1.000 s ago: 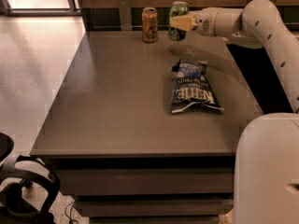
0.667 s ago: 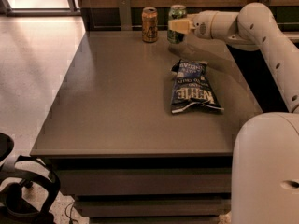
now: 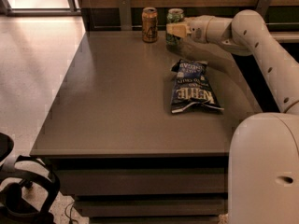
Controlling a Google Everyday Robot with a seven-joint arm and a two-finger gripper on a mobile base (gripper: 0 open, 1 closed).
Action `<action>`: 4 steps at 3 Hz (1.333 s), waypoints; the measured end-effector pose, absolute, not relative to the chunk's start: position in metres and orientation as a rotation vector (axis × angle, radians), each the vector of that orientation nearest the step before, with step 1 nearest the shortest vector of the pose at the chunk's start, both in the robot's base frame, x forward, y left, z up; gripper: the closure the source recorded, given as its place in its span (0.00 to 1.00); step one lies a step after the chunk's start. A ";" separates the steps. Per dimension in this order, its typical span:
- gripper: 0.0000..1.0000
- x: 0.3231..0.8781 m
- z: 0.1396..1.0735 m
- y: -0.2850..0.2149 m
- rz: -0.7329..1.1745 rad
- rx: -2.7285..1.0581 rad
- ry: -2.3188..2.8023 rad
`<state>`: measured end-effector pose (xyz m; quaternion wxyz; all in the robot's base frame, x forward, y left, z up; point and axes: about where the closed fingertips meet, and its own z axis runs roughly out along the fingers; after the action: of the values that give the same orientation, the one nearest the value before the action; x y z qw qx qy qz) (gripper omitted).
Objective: Move green can near orange can
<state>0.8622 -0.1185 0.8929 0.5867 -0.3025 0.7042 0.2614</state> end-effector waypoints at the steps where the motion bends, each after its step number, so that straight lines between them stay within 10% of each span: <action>1: 1.00 0.869 0.884 -0.114 0.606 -0.694 1.619; 2: 1.00 0.872 0.874 -0.110 0.603 -0.684 1.609; 4: 0.60 0.873 0.872 -0.102 0.611 -0.690 1.608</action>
Offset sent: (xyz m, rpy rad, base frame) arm 0.0117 0.0070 -0.0305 0.0279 -0.0459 -0.0318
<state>0.8733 -0.1018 0.8716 0.6005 -0.2978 0.6937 0.2638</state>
